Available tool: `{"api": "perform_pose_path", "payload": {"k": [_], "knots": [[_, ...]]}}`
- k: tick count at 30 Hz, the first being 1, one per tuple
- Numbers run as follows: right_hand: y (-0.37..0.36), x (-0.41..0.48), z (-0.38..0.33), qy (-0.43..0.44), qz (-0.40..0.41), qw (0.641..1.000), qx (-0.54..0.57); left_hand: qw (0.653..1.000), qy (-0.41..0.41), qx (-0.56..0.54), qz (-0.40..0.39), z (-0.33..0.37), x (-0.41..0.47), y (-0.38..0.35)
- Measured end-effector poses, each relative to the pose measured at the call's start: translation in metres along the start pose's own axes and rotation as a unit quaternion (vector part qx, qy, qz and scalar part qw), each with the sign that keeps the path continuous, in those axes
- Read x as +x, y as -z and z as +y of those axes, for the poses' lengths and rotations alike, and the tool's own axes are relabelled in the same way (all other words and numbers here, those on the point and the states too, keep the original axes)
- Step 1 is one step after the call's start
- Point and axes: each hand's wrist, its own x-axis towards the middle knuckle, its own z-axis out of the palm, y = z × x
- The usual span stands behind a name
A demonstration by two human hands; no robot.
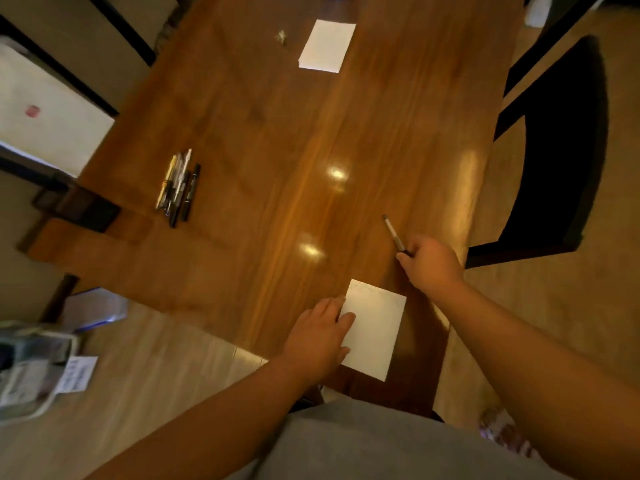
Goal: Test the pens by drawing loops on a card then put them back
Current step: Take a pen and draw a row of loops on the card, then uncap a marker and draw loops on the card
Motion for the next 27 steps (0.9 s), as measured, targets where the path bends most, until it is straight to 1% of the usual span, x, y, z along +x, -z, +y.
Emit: {"api": "perform_pose_path", "payload": {"k": [3, 6, 16, 19, 24, 27], "knots": [[-0.005, 0.003, 0.002, 0.013, 0.013, 1.0, -0.022, 1.0, 0.008, 0.002, 0.01, -0.003, -0.001, -0.007], [-0.006, 0.006, 0.005, 0.025, 0.017, 0.999, -0.012, 1.0, 0.01, 0.002, 0.022, -0.005, -0.001, -0.01], [-0.008, -0.001, 0.022, 0.025, 0.014, 1.0, 0.0, 0.999, 0.011, -0.013, 0.032, -0.008, -0.002, -0.012], [-0.004, -0.01, 0.029, 0.025, 0.015, 1.0, -0.011, 0.999, 0.009, -0.026, 0.039, -0.009, -0.003, -0.012], [-0.008, -0.043, 0.04, 0.041, 0.051, 0.998, -0.01, 0.992, 0.032, -0.102, 0.067, -0.014, -0.006, -0.006], [-0.019, -0.075, 0.037, 0.064, 0.075, 0.995, 0.003, 0.976, 0.098, -0.177, 0.079, -0.026, -0.017, -0.001]]}}
